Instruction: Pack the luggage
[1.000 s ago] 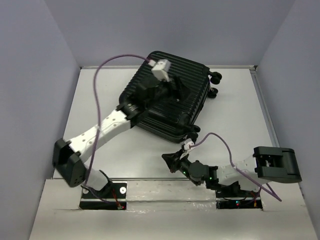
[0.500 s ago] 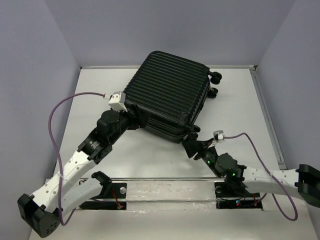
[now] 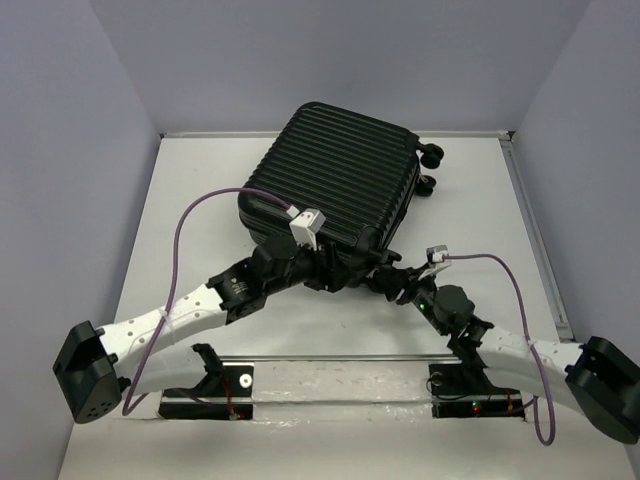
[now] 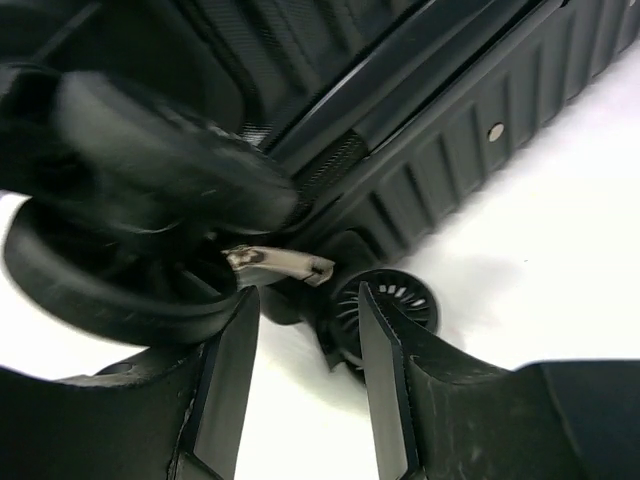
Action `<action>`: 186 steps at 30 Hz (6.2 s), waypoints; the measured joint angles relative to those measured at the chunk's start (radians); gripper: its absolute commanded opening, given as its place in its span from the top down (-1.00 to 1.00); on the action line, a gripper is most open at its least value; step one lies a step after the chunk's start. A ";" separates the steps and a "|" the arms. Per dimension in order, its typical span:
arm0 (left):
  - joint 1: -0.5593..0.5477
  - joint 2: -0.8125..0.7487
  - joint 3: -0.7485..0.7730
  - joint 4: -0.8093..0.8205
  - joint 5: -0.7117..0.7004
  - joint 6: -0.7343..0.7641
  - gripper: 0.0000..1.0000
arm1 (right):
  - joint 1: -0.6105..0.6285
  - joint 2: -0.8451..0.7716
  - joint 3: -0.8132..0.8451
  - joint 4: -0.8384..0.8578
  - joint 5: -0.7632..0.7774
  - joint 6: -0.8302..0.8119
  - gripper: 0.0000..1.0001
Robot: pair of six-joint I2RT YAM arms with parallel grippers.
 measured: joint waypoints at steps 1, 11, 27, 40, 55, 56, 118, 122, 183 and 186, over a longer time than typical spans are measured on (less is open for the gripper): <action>-0.002 0.010 0.000 0.010 0.004 0.000 -0.47 | -0.027 0.009 0.000 0.003 -0.033 -0.008 0.01; -0.026 0.101 0.014 0.076 0.029 -0.004 -0.46 | -0.143 0.270 0.023 0.152 -0.309 -0.090 -0.05; -0.061 0.179 0.053 0.144 0.019 -0.050 -0.42 | -0.151 0.303 0.042 0.323 -0.486 -0.175 -0.06; -0.090 0.256 0.093 0.198 -0.028 -0.117 -0.26 | -0.151 0.431 0.068 0.445 -0.509 -0.189 0.18; -0.117 0.288 0.093 0.296 -0.109 -0.172 0.88 | -0.151 0.417 0.018 0.494 -0.452 -0.067 -0.12; -0.118 0.288 0.093 0.299 -0.113 -0.173 0.88 | -0.151 0.391 0.015 0.492 -0.438 -0.066 -0.13; -0.112 0.301 0.099 0.323 -0.153 -0.161 0.88 | -0.333 0.514 0.103 0.475 -0.691 -0.064 0.70; -0.113 0.301 0.099 0.323 -0.149 -0.165 0.89 | -0.333 0.501 0.105 0.474 -0.664 -0.062 0.34; -0.107 0.290 0.099 0.314 -0.153 -0.163 0.88 | -0.364 0.555 0.130 0.471 -0.863 -0.023 0.16; -0.107 0.292 0.099 0.315 -0.153 -0.164 0.89 | -0.364 0.583 0.130 0.477 -0.847 -0.009 0.17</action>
